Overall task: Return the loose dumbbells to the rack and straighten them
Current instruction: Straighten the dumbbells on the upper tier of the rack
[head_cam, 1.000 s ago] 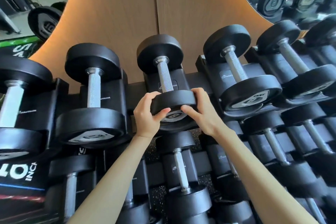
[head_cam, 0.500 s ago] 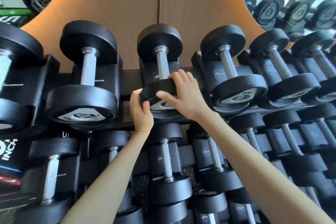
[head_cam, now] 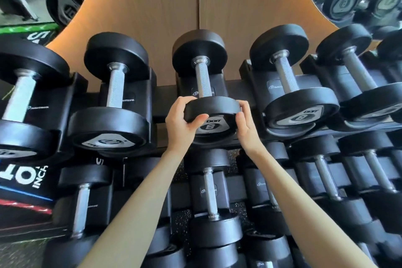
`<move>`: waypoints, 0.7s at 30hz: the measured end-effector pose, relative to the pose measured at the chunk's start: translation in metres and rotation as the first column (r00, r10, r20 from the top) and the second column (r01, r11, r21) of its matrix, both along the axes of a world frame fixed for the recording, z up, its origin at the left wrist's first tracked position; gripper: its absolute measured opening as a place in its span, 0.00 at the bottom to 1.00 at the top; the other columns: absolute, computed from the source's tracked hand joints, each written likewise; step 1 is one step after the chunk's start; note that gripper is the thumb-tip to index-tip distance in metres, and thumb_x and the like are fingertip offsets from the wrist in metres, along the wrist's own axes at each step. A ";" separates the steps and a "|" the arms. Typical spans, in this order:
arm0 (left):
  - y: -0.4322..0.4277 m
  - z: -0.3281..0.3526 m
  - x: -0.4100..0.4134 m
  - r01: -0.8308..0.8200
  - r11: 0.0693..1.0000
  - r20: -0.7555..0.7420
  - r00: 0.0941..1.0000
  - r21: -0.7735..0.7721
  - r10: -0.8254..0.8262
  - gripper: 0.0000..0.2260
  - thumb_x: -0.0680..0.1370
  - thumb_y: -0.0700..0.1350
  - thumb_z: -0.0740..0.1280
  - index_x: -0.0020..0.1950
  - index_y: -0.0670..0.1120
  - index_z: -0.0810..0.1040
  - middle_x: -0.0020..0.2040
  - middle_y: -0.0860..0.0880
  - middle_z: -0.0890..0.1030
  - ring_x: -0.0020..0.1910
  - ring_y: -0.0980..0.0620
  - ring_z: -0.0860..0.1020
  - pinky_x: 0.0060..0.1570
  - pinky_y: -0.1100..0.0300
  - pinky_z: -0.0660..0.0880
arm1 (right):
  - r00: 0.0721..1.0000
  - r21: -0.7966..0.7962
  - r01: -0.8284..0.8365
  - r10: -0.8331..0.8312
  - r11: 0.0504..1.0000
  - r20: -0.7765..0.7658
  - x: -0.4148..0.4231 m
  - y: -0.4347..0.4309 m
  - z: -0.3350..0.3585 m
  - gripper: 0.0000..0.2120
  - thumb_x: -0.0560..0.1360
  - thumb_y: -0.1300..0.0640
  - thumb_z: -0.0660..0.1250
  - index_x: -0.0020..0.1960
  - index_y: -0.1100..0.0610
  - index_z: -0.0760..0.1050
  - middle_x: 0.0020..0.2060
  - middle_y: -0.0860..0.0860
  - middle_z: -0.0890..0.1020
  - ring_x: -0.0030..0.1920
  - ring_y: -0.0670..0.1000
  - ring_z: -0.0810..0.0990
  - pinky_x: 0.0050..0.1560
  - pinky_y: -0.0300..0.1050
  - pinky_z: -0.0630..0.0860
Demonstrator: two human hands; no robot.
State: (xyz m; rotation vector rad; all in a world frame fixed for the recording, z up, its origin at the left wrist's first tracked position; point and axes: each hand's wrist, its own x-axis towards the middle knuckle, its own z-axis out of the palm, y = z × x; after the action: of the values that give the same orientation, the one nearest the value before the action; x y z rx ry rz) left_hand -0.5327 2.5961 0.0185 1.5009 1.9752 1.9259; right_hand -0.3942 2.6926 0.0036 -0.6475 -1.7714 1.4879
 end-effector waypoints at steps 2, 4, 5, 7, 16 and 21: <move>-0.001 -0.002 -0.002 -0.037 0.999 0.017 0.999 0.040 0.037 0.29 0.74 0.64 0.63 0.51 0.37 0.75 0.45 0.49 0.75 0.45 0.58 0.73 0.48 0.69 0.70 | 0.999 0.164 -0.027 0.019 0.986 0.049 -0.004 0.004 0.006 0.18 0.74 0.38 0.55 0.54 0.51 0.65 0.46 0.50 0.73 0.46 0.43 0.72 0.49 0.39 0.70; -0.004 -0.003 -0.004 -0.077 0.994 0.038 0.997 0.074 0.074 0.31 0.74 0.66 0.60 0.50 0.37 0.75 0.44 0.52 0.74 0.44 0.63 0.72 0.47 0.71 0.68 | 0.993 0.261 -0.071 0.044 0.963 0.108 -0.006 0.008 0.014 0.23 0.72 0.33 0.54 0.52 0.52 0.66 0.46 0.56 0.74 0.46 0.49 0.72 0.47 0.44 0.68; -0.005 -0.004 -0.005 -0.091 0.992 0.055 0.995 0.087 0.087 0.31 0.74 0.66 0.59 0.50 0.36 0.75 0.44 0.54 0.73 0.45 0.65 0.73 0.47 0.72 0.68 | 0.989 0.289 -0.093 0.054 0.953 0.139 -0.007 0.010 0.016 0.23 0.72 0.33 0.54 0.52 0.52 0.65 0.46 0.58 0.73 0.46 0.51 0.71 0.47 0.44 0.67; -0.006 -0.009 -0.006 -0.112 0.988 0.097 0.990 0.103 0.102 0.31 0.75 0.66 0.58 0.50 0.36 0.74 0.43 0.54 0.73 0.45 0.68 0.72 0.46 0.72 0.67 | 0.977 0.348 -0.112 0.040 0.931 0.208 -0.009 0.013 0.017 0.20 0.72 0.35 0.54 0.53 0.50 0.65 0.46 0.58 0.72 0.45 0.50 0.70 0.46 0.43 0.65; 0.002 -0.010 0.002 -0.098 0.995 0.084 0.992 -0.001 0.097 0.24 0.76 0.59 0.62 0.49 0.36 0.74 0.40 0.49 0.72 0.40 0.64 0.70 0.43 0.75 0.66 | 0.987 0.271 -0.093 0.054 0.958 0.148 0.006 0.012 0.014 0.11 0.76 0.43 0.52 0.55 0.45 0.64 0.47 0.44 0.73 0.46 0.36 0.72 0.49 0.30 0.67; -0.015 -0.002 0.002 -0.022 0.976 0.063 0.997 -0.217 0.037 0.18 0.75 0.52 0.63 0.59 0.42 0.72 0.49 0.54 0.75 0.47 0.66 0.71 0.48 0.77 0.64 | 0.952 0.215 -0.123 0.054 0.969 0.300 0.015 0.006 0.025 0.18 0.78 0.43 0.51 0.63 0.51 0.63 0.55 0.42 0.74 0.56 0.38 0.73 0.58 0.37 0.68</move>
State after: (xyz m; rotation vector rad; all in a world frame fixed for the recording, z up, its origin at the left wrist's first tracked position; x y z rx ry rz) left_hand -0.5305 2.5810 0.0170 1.3432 2.1094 1.6805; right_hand -0.3791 2.6991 0.0287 -0.7024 -2.1881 1.2649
